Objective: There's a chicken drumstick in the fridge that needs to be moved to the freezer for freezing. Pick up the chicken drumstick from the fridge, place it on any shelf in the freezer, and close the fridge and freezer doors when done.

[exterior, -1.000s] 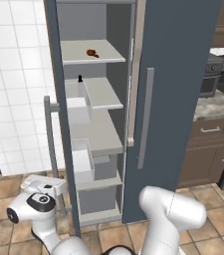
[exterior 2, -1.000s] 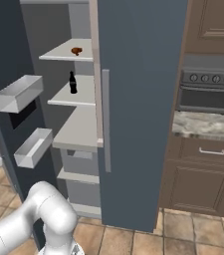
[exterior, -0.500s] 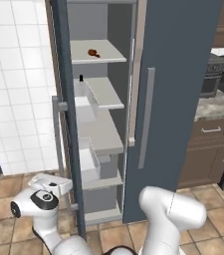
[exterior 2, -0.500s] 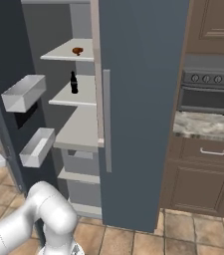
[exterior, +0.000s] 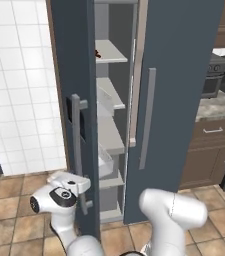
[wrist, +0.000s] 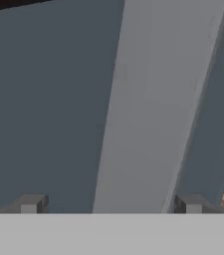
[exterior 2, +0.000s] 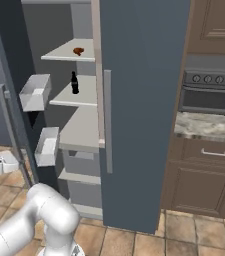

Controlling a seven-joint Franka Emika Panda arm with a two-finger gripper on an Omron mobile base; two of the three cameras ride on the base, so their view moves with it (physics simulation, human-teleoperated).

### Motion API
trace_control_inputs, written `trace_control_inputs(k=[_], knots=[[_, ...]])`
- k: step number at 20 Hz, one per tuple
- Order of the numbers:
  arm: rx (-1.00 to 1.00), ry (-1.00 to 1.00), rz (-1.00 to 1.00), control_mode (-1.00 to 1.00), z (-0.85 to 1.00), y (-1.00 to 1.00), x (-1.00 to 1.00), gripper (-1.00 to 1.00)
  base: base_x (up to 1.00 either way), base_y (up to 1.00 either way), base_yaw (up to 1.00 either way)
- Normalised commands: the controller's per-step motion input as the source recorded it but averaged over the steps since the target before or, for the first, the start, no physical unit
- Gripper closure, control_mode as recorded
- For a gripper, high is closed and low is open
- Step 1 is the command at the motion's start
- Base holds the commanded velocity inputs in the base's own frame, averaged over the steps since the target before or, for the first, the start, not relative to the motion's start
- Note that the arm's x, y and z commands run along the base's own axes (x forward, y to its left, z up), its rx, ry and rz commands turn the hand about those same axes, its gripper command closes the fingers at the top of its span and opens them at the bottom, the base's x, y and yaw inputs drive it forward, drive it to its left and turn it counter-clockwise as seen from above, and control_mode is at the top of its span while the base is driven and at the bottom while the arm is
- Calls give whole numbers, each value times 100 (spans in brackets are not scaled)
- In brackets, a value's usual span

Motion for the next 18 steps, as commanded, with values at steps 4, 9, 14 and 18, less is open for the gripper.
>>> trace_control_inputs(k=[4,9,14,18], knots=[[4,-10,0,-100,0,-91,24,-100,0,0,0],[5,-7,0,-100,0,-83,46,-100,0,0,0],[5,-1,0,-100,0,-74,64,-100,0,0,0],[6,0,0,-100,0,-68,71,-100,0,0,0]])
